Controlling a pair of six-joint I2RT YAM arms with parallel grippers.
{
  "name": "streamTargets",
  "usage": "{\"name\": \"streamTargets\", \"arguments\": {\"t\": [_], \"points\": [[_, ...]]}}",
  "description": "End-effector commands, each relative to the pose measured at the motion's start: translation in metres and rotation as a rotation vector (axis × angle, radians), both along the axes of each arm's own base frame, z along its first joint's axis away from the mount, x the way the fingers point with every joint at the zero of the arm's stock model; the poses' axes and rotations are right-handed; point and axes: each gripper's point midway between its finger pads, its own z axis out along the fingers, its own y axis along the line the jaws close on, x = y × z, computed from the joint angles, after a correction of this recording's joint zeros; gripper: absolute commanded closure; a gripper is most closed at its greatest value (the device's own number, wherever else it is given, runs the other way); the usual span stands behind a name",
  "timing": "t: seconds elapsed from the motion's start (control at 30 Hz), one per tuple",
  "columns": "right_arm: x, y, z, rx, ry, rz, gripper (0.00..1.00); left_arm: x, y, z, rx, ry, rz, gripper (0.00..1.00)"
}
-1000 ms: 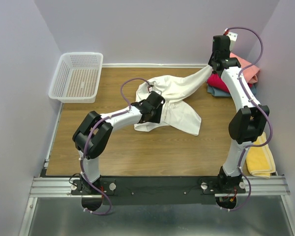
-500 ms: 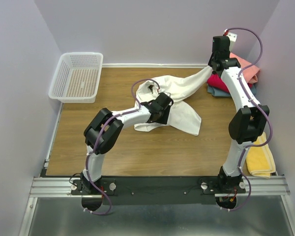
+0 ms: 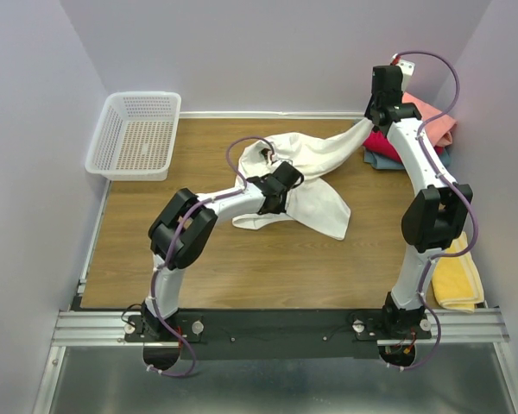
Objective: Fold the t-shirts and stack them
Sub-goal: Flatten the tshirt out
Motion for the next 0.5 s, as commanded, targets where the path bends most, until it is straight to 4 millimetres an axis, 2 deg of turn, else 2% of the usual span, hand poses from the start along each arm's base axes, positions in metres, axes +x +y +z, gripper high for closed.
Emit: {"name": "streamTargets", "arguments": {"t": [0.0,0.07,0.1,0.17,0.2,0.27,0.3,0.37,0.4,0.47], "points": [[-0.004,-0.006,0.0,0.007,0.007,-0.02,0.99,0.007,0.025,0.054,0.022,-0.093,0.103,1.0],[-0.006,-0.009,0.005,-0.004,0.0,-0.034,0.99,0.009,0.04,0.071,0.048,-0.127,0.158,1.0],[-0.007,-0.013,0.01,-0.007,-0.01,-0.045,0.99,0.011,0.045,0.092,0.031,-0.162,0.182,1.0],[-0.009,-0.019,0.02,-0.02,-0.027,-0.06,0.99,0.016,0.066,0.114,0.051,-0.206,0.25,1.0],[-0.01,-0.024,0.026,-0.026,-0.038,-0.071,0.99,0.02,0.072,0.139,0.025,-0.249,0.278,1.0],[-0.015,-0.032,0.043,-0.036,-0.068,-0.09,0.99,0.027,0.1,0.163,0.051,-0.294,0.353,1.0],[-0.017,-0.037,0.05,-0.039,-0.082,-0.102,0.99,0.03,0.108,0.188,0.024,-0.338,0.383,1.0],[-0.024,-0.043,0.069,-0.043,-0.116,-0.115,0.99,0.037,0.135,0.212,0.029,-0.379,0.448,1.0],[-0.027,-0.048,0.074,-0.045,-0.125,-0.123,0.99,0.039,0.143,0.238,0.002,-0.424,0.465,1.0],[-0.037,-0.054,0.095,-0.047,-0.165,-0.139,0.99,0.041,0.16,0.262,-0.007,-0.47,0.508,1.0]]}}
